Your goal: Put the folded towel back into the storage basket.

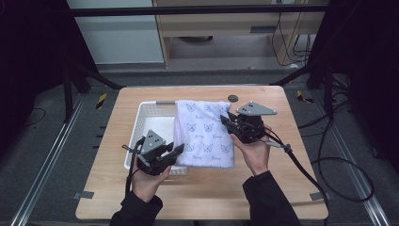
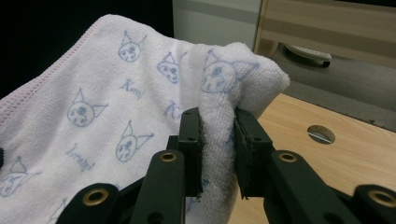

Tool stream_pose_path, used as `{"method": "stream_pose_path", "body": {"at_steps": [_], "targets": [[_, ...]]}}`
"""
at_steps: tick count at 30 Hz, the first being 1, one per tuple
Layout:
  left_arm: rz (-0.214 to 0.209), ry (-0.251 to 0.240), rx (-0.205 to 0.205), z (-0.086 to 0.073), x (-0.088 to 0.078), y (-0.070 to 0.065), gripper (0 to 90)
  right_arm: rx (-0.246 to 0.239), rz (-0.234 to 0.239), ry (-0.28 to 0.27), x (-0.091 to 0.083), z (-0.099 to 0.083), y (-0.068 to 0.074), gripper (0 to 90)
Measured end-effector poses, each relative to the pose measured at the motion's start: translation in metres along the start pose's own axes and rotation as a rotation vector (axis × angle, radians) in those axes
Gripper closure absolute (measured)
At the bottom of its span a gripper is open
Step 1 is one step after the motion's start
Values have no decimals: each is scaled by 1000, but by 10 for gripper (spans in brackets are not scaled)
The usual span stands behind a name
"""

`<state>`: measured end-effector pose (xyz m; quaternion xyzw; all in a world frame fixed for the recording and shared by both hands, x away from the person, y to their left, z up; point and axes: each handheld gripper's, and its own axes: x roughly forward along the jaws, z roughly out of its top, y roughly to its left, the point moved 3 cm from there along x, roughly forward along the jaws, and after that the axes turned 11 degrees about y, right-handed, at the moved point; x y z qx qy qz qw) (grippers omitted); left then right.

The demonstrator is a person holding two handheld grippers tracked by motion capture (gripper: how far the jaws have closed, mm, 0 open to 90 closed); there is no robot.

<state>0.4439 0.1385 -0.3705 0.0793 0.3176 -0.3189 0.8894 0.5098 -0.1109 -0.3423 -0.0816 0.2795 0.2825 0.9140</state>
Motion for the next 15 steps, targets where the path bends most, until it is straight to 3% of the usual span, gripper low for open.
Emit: {"method": "stream_pose_path", "body": {"at_steps": [15], "targets": [[36,-16,-24,-6,-20,25,734,-30,21,-10,18,21,23,747]]}}
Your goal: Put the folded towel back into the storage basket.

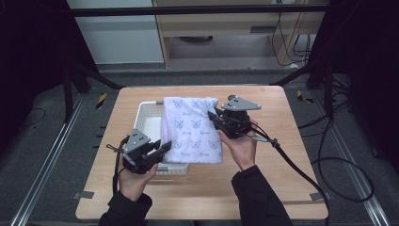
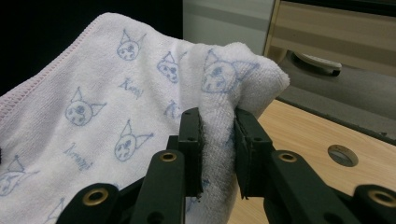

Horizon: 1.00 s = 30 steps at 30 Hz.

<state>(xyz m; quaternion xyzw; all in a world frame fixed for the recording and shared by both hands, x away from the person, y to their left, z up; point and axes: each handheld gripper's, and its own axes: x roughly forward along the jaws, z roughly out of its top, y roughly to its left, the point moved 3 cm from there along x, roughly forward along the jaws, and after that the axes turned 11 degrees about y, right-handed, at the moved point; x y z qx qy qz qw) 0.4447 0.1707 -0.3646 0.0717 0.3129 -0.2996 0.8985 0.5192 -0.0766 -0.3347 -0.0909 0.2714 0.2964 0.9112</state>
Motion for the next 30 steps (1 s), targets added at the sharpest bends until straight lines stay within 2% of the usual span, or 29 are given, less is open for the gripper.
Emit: {"method": "stream_pose_path", "body": {"at_steps": [11,21,30], "targets": [[26,-6,-23,-5,-6,17,734,-9,2,-7,17,9,14,746],[69,-13,-57,-9,-9,34,735,-10,1,-19,32,19,26,746],[89,-7,-78,-14,-10,45,735,-19,13,-10,47,26,32,746]]}}
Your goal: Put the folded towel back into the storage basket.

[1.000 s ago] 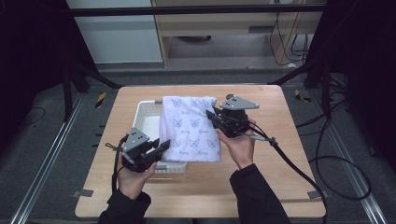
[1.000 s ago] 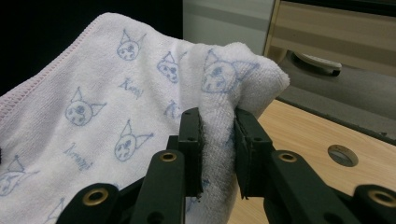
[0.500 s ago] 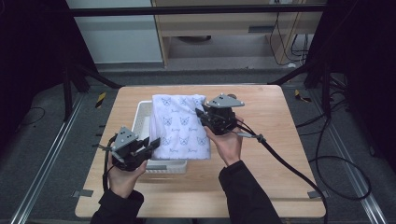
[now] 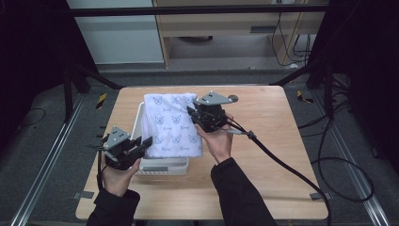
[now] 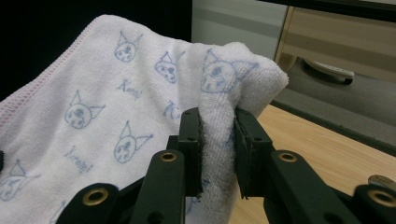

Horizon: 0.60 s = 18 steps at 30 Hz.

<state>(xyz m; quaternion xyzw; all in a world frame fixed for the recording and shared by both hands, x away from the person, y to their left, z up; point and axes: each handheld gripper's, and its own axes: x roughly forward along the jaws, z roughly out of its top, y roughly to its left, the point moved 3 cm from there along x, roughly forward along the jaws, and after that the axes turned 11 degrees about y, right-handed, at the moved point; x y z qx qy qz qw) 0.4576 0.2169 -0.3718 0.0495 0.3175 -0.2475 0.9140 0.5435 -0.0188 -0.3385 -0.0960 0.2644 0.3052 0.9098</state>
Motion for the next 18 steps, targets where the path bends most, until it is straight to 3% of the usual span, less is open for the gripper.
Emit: {"method": "stream_pose_path", "body": {"at_steps": [7,14,18], "targets": [[11,8,-21,-2,0,11,735,-9,5,5,13,4,5,746],[13,15,-36,-3,2,19,735,27,39,7,23,4,5,746],[26,24,-46,-5,2,24,735,7,28,12,31,6,9,746]]}}
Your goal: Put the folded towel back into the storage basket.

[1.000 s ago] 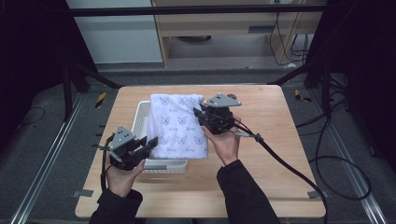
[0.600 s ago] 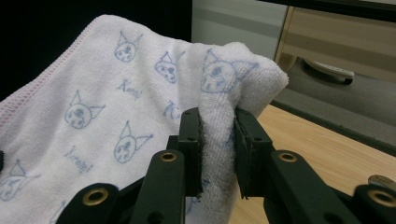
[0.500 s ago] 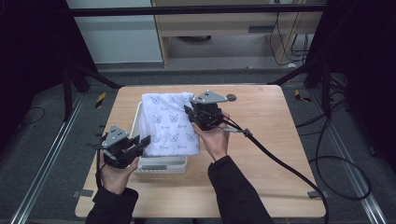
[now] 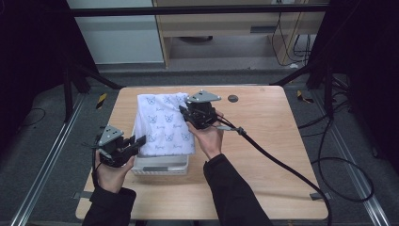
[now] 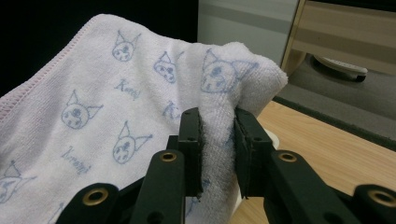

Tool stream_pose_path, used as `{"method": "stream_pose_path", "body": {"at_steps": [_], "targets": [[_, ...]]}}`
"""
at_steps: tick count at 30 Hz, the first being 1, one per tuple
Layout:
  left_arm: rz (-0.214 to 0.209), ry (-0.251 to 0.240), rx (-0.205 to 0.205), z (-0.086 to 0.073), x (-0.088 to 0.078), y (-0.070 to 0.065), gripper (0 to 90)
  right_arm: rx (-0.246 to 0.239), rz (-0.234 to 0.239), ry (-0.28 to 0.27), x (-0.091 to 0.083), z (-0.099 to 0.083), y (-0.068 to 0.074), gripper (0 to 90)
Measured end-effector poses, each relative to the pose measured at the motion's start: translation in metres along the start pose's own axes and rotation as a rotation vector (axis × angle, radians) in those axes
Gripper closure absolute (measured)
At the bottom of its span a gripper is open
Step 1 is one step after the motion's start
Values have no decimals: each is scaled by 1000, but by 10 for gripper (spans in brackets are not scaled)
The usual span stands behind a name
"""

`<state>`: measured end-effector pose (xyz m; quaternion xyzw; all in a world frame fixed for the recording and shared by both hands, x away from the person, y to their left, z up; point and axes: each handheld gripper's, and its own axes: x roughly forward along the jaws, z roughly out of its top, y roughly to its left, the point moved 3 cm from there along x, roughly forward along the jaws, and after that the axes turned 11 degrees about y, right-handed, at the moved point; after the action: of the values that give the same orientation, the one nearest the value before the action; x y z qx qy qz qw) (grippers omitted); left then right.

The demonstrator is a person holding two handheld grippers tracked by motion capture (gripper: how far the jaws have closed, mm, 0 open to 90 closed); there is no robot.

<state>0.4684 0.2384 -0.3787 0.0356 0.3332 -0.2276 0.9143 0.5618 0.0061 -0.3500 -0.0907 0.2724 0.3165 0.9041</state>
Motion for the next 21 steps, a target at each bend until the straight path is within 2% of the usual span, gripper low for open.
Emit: {"method": "stream_pose_path", "body": {"at_steps": [6,10,13,21], "targets": [[0,1,-25,-2,0,12,735,18,14,-5,12,0,5,746],[12,12,-27,-4,4,16,735,34,24,0,20,-1,5,746],[23,18,-34,-5,5,19,735,18,18,4,25,0,7,746],[36,31,-46,-9,10,28,735,21,18,11,35,-2,12,745]]}}
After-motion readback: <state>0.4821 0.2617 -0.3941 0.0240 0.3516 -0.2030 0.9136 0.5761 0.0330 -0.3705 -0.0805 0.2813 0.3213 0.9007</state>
